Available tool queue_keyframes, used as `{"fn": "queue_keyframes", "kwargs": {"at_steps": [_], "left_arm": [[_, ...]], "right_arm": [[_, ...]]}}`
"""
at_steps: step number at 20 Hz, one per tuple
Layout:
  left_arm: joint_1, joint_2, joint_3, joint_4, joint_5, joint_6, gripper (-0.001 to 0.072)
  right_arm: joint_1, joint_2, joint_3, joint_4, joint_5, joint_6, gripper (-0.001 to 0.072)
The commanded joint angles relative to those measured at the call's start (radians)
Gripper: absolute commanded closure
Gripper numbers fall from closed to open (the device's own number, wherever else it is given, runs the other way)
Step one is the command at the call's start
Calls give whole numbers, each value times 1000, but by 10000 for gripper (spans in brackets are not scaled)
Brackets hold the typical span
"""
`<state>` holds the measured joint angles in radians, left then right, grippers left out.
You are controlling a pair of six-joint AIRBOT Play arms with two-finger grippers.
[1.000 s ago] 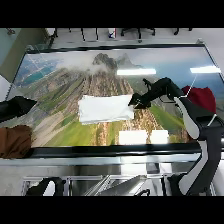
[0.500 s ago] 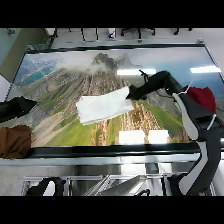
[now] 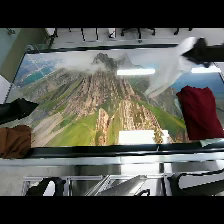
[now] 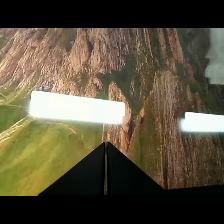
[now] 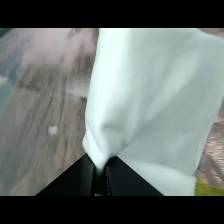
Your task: Fold the shirts.
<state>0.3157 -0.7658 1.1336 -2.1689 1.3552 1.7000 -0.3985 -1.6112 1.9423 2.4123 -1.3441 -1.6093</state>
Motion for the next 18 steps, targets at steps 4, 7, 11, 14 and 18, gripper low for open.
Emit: {"fn": "queue_keyframes", "kwargs": {"at_steps": [4, 7, 11, 14, 18], "left_arm": [[1, 1, 0, 1, 25, 2, 693], [1, 1, -1, 1, 25, 2, 693], [1, 1, 0, 1, 26, 2, 693], [1, 1, 0, 1, 29, 3, 693], [1, 1, 0, 1, 32, 13, 693]], "right_arm": [[-404, 143, 5, -190, -172, 104, 696], [-443, 186, -43, -406, -320, 102, 697], [-443, 263, -212, -483, -392, 93, 697], [-443, 314, -288, -570, -411, 91, 697], [-443, 392, -351, -615, -425, 92, 696]]}}
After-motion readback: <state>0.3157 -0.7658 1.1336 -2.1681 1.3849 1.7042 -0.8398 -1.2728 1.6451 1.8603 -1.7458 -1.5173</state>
